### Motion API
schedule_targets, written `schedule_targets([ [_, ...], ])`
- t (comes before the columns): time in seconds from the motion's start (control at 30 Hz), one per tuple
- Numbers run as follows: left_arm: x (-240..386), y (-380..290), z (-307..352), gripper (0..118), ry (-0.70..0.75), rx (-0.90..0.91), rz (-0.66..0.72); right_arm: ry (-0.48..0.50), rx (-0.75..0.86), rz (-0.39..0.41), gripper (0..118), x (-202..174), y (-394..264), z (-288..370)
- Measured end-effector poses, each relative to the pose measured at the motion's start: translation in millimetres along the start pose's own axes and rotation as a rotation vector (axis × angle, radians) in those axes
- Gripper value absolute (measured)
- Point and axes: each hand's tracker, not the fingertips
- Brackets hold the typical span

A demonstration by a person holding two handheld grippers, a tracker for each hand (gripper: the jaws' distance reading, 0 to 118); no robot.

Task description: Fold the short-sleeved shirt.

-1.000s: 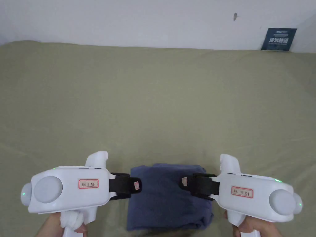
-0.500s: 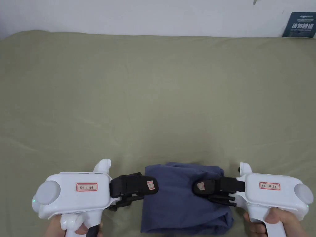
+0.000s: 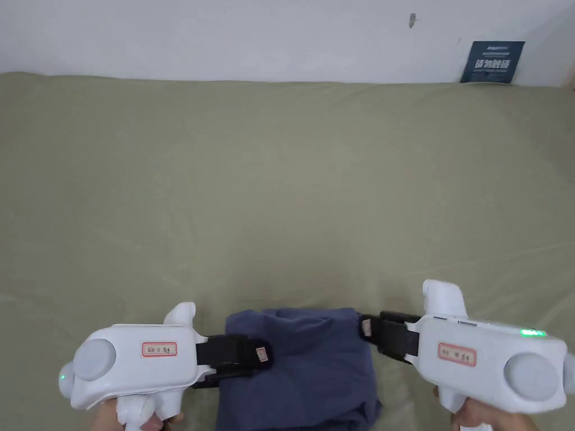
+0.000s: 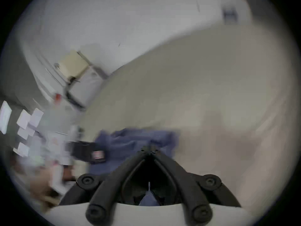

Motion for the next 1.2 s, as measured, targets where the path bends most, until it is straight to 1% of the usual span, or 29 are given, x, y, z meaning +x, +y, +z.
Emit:
schedule_targets([
  [0.03, 4, -1, 1, 37, 0.009, -0.002, -0.005, -0.133, 0.114, 0.129, 0, -14, -3, 17],
  [0.07, 7, -2, 2, 37, 0.015, 0.003, -0.006, -0.186, 0.202, 0.172, 0, -15, -11, 25],
  [0.13, 18, -6, 7, 37, 0.014, 0.001, -0.009, -0.305, 0.324, 0.190, 0, -28, -17, 50],
  [0.2, 25, -7, 10, 37, 0.027, 0.003, -0.013, -0.363, 0.413, 0.201, 0, -33, -21, 68],
  [0.27, 24, -4, 15, 36, 0.039, 0.004, -0.020, -0.423, 0.474, 0.231, 0, -40, -24, 80],
  [0.3, 28, -4, 18, 35, 0.043, 0.003, -0.028, -0.444, 0.478, 0.250, 0, -44, -25, 83],
  [0.4, 36, -4, 29, 33, 0.057, 0.004, -0.046, -0.442, 0.492, 0.236, 0, -50, -24, 87],
  [0.47, 38, -2, 39, 33, 0.057, 0.001, -0.042, -0.434, 0.502, 0.219, 0, -54, -23, 86],
  [0.6, 26, 11, 70, 33, 0.089, 0.018, -0.056, -0.395, 0.495, 0.222, 0, -69, -19, 80],
  [0.73, -8, 33, 124, 33, 0.123, 0.028, -0.034, -0.355, 0.495, 0.240, 0, -98, -17, 62],
  [0.77, -1, 29, 139, 33, 0.142, 0.035, -0.028, -0.336, 0.494, 0.242, 0, -106, -17, 55],
  [0.8, -6, 30, 156, 33, 0.157, 0.042, -0.030, -0.321, 0.494, 0.247, 0, -116, -16, 47],
  [0.93, -53, 51, 229, 33, 0.235, 0.096, 0.013, -0.210, 0.481, 0.298, 0, -162, -14, 12],
  [1.0, -74, 57, 264, 33, 0.290, 0.140, 0.049, -0.130, 0.465, 0.298, 0, -186, -14, -6],
  [1.03, -112, 76, 282, 33, 0.306, 0.155, 0.069, -0.095, 0.451, 0.310, 0, -199, -13, -15],
  [1.1, -142, 88, 314, 33, 0.324, 0.175, 0.091, -0.033, 0.441, 0.341, 0, -223, -14, -33],
  [1.2, -185, 107, 356, 33, 0.353, 0.199, 0.122, 0.060, 0.407, 0.362, 0, -260, -18, -60],
])
